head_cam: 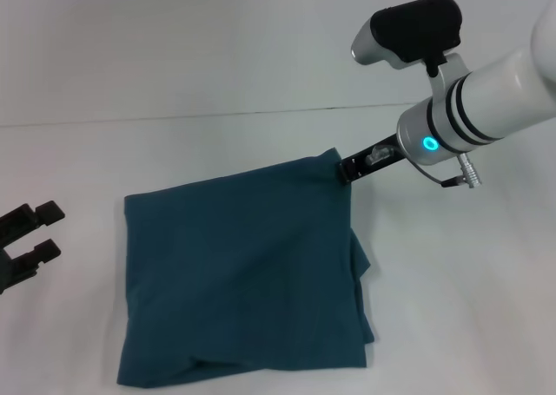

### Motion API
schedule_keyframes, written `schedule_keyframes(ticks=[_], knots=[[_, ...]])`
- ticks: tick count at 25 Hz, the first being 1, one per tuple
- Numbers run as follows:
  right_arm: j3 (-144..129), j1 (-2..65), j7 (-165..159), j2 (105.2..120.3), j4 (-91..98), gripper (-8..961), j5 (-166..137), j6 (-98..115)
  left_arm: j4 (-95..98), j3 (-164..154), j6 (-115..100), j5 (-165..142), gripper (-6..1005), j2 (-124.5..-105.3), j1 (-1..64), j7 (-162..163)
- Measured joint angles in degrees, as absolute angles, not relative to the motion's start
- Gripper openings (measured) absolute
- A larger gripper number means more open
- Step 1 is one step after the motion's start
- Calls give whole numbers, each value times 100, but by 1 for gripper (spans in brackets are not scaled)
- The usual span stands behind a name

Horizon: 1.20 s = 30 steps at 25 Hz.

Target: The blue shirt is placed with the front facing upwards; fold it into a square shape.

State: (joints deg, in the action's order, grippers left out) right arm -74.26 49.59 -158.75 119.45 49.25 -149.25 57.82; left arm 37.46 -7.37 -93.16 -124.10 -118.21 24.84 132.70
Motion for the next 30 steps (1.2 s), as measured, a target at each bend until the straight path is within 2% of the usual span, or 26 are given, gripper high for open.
schedule_keyframes(ticks=[5, 12, 16, 21, 26, 30], knots=[[-7302, 4985, -15873, 11949, 4922, 43, -14908, 5769, 3674, -716, -9315, -12410, 821, -11818, 2501, 13215], [-7175, 5066, -15851, 11951, 4734, 175, -14921, 5743, 3673, -712, -9277, -12410, 822, -11814, 2504, 13209], [-6591, 5057, -15786, 11859, 4733, 251, -14772, 5771, 3673, -711, -9282, -12410, 822, -11812, 2492, 13210], [-5941, 5010, -15116, 11633, 4694, 488, -13843, 6525, 3674, -712, -9315, -12410, 822, -11812, 2487, 13211], [-5599, 4896, -14557, 11523, 4690, 729, -13162, 7666, 3709, -722, -9409, -12415, 822, -11795, 2487, 13249], [-5324, 4836, -14354, 11443, 4690, 765, -12846, 8590, 3813, -818, -9814, -12462, 822, -11745, 2491, 13246]])
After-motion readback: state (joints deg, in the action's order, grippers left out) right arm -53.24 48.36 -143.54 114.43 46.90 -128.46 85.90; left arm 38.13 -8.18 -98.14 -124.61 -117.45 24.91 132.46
